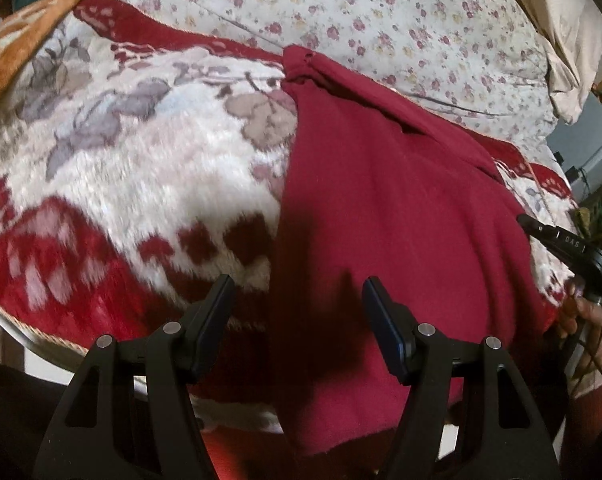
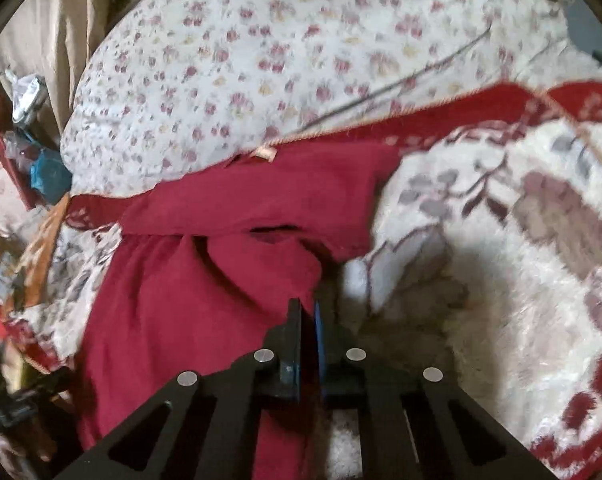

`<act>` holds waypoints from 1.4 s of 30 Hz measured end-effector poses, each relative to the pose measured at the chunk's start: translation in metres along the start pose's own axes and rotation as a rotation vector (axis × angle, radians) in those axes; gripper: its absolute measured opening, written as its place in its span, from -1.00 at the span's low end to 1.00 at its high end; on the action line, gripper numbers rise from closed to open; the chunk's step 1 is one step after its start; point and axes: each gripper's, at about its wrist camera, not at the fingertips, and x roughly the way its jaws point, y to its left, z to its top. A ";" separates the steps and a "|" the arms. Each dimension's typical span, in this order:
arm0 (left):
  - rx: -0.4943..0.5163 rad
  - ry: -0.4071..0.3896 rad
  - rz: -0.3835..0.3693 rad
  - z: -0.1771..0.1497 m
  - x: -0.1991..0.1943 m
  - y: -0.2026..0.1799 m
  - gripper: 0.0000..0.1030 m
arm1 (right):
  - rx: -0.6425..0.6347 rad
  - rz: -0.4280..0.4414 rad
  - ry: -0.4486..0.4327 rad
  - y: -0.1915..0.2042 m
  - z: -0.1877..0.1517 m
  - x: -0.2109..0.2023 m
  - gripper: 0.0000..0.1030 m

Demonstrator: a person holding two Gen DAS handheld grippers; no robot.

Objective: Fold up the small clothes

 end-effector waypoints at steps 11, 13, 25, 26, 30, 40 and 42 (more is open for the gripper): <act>0.093 0.109 -0.024 -0.035 0.002 -0.005 0.29 | -0.057 0.149 0.155 -0.007 -0.060 -0.052 0.32; 0.103 0.120 -0.039 -0.040 0.006 -0.009 0.29 | -0.056 0.159 0.189 -0.012 -0.074 -0.053 0.32; 0.119 0.128 -0.028 -0.041 0.019 -0.016 0.29 | -0.041 0.254 0.325 -0.003 -0.112 -0.026 0.32; 0.119 0.128 -0.027 -0.042 0.019 -0.016 0.29 | -0.040 0.257 0.343 -0.001 -0.113 -0.020 0.32; 0.084 0.115 -0.011 -0.042 0.017 -0.010 -0.20 | -0.140 0.191 0.376 0.017 -0.119 -0.010 -0.24; 0.036 0.010 -0.144 -0.031 -0.032 -0.006 -0.87 | -0.214 0.317 0.312 0.031 -0.112 -0.044 -0.85; 0.031 -0.035 -0.156 -0.028 -0.052 -0.002 -0.88 | -0.232 0.347 0.296 0.036 -0.110 -0.058 -0.86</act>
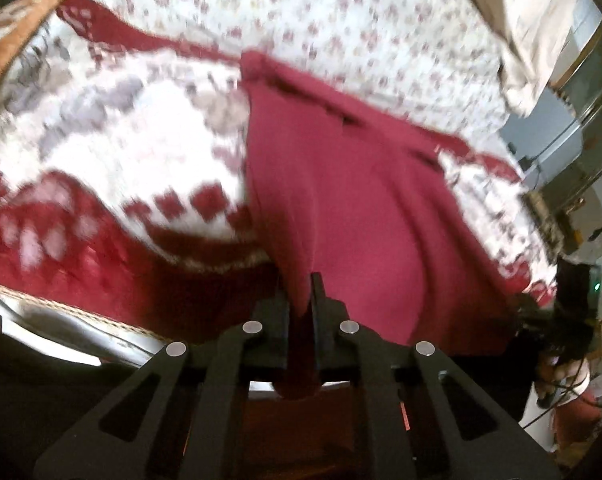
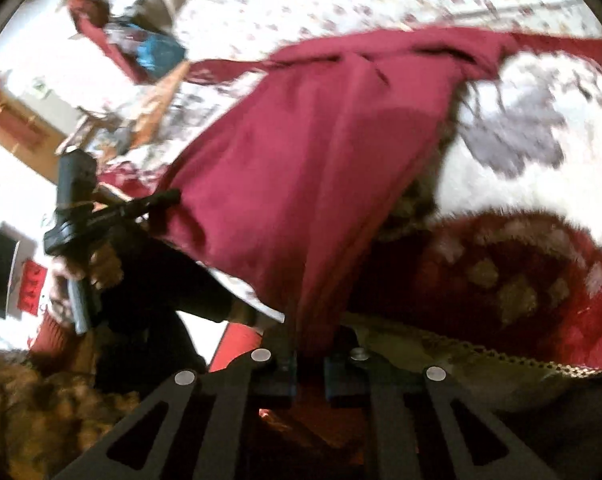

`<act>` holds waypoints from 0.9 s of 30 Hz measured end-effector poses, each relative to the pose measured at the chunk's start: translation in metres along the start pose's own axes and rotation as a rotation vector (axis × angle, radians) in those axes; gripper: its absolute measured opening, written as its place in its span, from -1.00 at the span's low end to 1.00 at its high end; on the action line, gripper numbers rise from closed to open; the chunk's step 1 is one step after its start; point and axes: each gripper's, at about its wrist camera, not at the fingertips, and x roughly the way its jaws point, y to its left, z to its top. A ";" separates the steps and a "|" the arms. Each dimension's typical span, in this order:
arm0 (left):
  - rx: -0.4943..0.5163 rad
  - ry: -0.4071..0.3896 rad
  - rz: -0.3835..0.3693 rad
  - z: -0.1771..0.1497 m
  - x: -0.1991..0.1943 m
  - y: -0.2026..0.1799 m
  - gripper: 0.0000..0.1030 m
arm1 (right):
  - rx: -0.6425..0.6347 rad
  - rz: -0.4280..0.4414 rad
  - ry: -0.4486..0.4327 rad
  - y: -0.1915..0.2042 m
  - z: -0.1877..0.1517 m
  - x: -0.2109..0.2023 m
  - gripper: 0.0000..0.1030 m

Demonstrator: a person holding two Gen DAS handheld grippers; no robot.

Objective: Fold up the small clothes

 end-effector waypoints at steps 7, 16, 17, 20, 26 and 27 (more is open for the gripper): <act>-0.084 0.004 0.032 0.004 -0.004 0.024 -0.89 | 0.036 0.058 0.047 -0.005 -0.006 0.015 -0.87; -0.005 -0.116 -0.023 0.072 -0.014 0.003 -0.89 | 0.033 0.141 -0.181 -0.006 0.052 -0.032 -0.87; 0.012 -0.142 -0.025 0.089 -0.013 -0.001 -0.89 | 0.042 0.139 -0.218 -0.012 0.067 -0.036 -0.87; 0.033 -0.186 -0.037 0.134 -0.004 -0.010 -0.89 | 0.068 0.095 -0.288 -0.031 0.104 -0.038 -0.87; 0.050 -0.204 -0.024 0.227 0.050 -0.023 -0.89 | 0.214 0.045 -0.395 -0.088 0.173 -0.026 -0.87; 0.054 -0.202 -0.012 0.240 0.062 -0.025 -0.89 | 0.237 0.033 -0.405 -0.096 0.182 -0.027 -0.87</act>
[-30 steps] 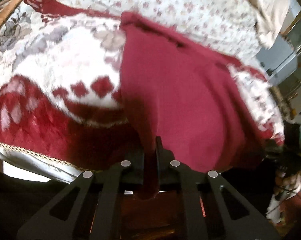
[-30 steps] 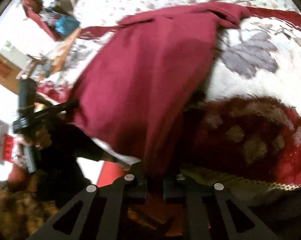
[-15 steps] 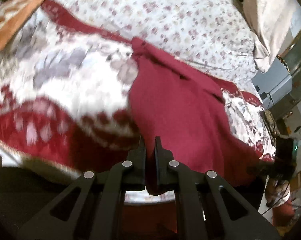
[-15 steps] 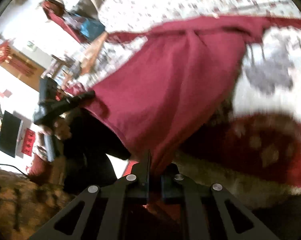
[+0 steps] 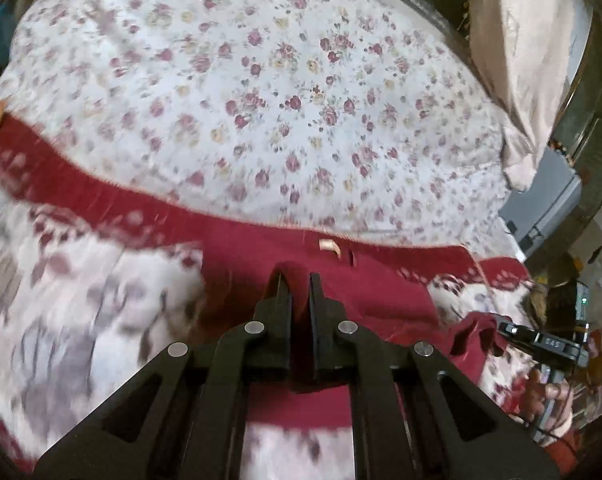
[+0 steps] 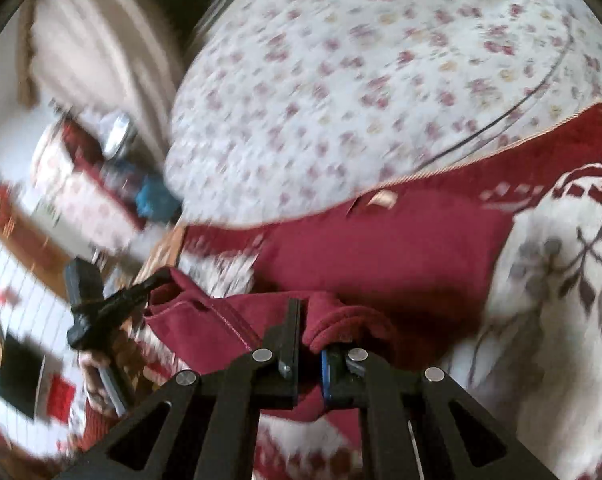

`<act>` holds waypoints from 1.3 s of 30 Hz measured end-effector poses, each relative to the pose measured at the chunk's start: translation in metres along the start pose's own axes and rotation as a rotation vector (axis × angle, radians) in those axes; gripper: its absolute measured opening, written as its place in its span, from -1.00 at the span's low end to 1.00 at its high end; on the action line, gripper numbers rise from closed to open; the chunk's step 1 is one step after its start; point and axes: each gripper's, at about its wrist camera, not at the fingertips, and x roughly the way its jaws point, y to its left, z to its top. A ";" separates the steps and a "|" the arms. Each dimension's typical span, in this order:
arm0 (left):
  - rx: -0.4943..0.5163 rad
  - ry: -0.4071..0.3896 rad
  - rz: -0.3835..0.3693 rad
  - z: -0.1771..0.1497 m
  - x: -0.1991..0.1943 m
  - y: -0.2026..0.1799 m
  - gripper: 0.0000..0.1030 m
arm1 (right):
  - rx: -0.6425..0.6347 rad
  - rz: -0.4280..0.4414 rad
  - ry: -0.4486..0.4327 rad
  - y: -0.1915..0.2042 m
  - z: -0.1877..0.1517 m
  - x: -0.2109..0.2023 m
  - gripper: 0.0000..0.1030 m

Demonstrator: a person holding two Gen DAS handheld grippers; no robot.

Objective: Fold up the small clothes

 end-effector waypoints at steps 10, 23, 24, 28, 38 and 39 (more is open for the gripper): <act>-0.067 0.140 0.137 0.044 0.157 0.036 -0.89 | 0.155 -0.165 0.018 -0.088 0.076 0.084 -0.87; -0.010 0.096 0.169 0.056 0.129 0.045 0.10 | 0.189 -0.229 -0.054 -0.100 0.081 0.071 -0.11; 0.016 0.095 0.166 0.054 0.123 0.040 0.10 | 0.158 -0.241 -0.075 -0.092 0.080 0.066 -0.06; 0.080 0.126 0.187 0.038 0.134 0.024 0.11 | 0.021 -0.229 -0.043 -0.063 0.080 0.078 -0.06; 0.060 0.305 0.275 0.005 0.190 0.044 0.11 | 0.016 -0.333 0.117 -0.086 0.088 0.139 -0.08; 0.060 0.298 0.271 0.006 0.183 0.046 0.11 | 0.025 -0.306 0.098 -0.084 0.088 0.126 -0.08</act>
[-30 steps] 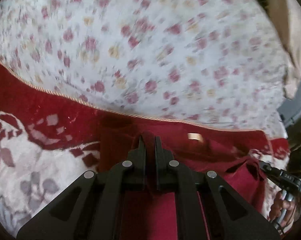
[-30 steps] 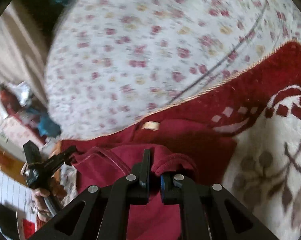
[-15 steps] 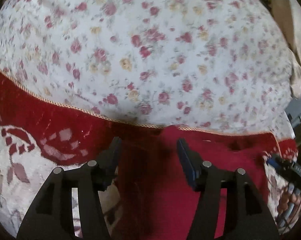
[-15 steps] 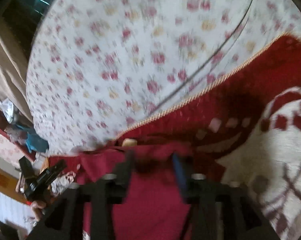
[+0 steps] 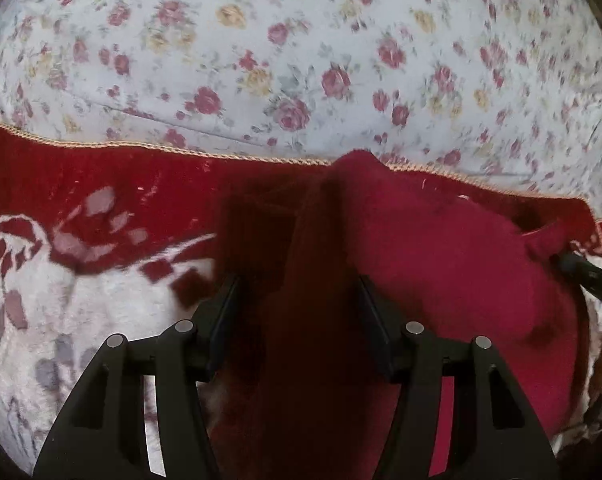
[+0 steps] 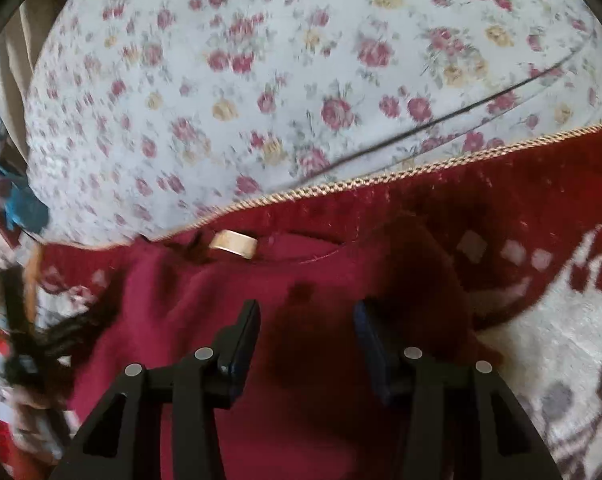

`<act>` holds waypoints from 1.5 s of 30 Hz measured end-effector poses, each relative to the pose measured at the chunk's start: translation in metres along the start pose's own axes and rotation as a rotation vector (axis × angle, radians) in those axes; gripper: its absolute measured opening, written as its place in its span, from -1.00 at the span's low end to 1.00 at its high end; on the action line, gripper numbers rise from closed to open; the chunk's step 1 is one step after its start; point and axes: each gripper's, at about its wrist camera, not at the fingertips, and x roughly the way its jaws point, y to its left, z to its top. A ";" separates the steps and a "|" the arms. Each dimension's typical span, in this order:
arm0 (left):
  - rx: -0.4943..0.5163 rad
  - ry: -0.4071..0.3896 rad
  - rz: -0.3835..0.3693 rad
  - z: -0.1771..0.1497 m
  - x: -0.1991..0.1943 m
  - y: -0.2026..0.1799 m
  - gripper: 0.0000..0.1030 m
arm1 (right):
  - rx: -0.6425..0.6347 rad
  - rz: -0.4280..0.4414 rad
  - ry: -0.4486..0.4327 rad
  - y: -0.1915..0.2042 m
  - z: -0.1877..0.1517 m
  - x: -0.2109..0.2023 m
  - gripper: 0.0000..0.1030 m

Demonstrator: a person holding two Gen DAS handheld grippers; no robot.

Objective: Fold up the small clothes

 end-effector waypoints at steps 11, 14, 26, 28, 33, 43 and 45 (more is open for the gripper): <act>-0.033 -0.060 -0.159 -0.068 -0.075 0.022 0.11 | -0.060 0.114 0.030 0.008 -0.112 -0.104 -0.05; -0.046 -0.052 -0.196 -0.088 -0.081 0.024 0.11 | -0.075 0.136 0.056 0.016 -0.130 -0.093 -0.05; -0.111 -0.059 -0.312 -0.108 -0.076 0.035 0.14 | -0.130 -0.030 -0.048 0.019 -0.127 -0.117 -0.88; -0.100 -0.045 -0.332 -0.107 -0.072 0.035 0.20 | -0.136 -0.063 -0.004 0.015 -0.134 -0.105 -0.88; -0.043 -0.040 -0.347 -0.108 -0.071 0.030 0.20 | -0.137 -0.071 -0.005 0.015 -0.136 -0.102 -0.88; 0.041 -0.024 -0.335 -0.100 -0.068 0.024 -0.60 | -0.143 -0.121 0.037 0.008 -0.141 -0.095 -0.89; 0.047 -0.038 -0.333 -0.100 -0.074 0.029 -0.84 | -0.140 -0.122 0.044 0.007 -0.146 -0.096 -0.89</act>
